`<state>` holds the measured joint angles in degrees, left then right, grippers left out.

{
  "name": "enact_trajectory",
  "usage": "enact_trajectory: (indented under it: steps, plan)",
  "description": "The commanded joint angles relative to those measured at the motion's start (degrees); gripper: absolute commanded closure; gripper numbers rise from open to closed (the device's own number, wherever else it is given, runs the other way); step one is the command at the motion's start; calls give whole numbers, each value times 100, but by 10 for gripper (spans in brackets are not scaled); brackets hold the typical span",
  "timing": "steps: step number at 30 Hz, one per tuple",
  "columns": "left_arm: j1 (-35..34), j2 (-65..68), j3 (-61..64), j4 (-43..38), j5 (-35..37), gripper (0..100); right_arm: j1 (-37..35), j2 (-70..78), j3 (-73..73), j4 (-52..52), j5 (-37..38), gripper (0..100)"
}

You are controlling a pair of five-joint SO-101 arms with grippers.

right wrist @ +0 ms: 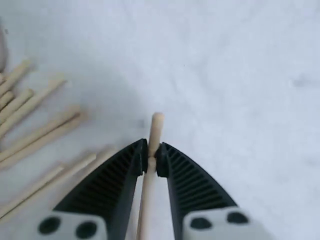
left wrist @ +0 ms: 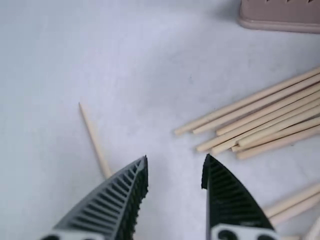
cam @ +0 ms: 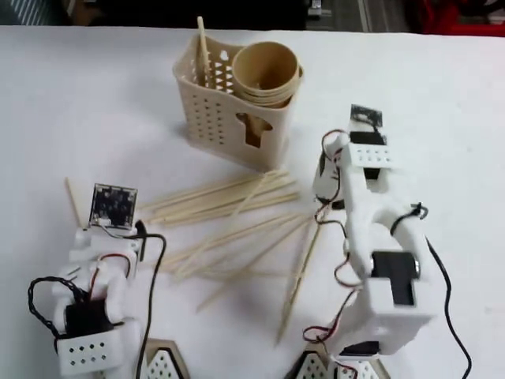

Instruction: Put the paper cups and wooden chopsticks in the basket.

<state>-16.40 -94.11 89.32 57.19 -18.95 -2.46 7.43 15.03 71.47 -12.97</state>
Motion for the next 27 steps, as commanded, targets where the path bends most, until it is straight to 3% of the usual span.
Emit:
enact_trajectory:
  steps: [1, 20, 27]
  plan:
    - [-48, -57, -114, -114, -9, 813, 4, -954, -246, 207, 62, 981]
    - [-1033, -22, -3165, 1503, -378, 812, -84, -3266, -237, 892, 79, 981]
    - [-1042, 233, -4000, 2022, -378, 812, -84, -4145, -237, 892, 237, 981]
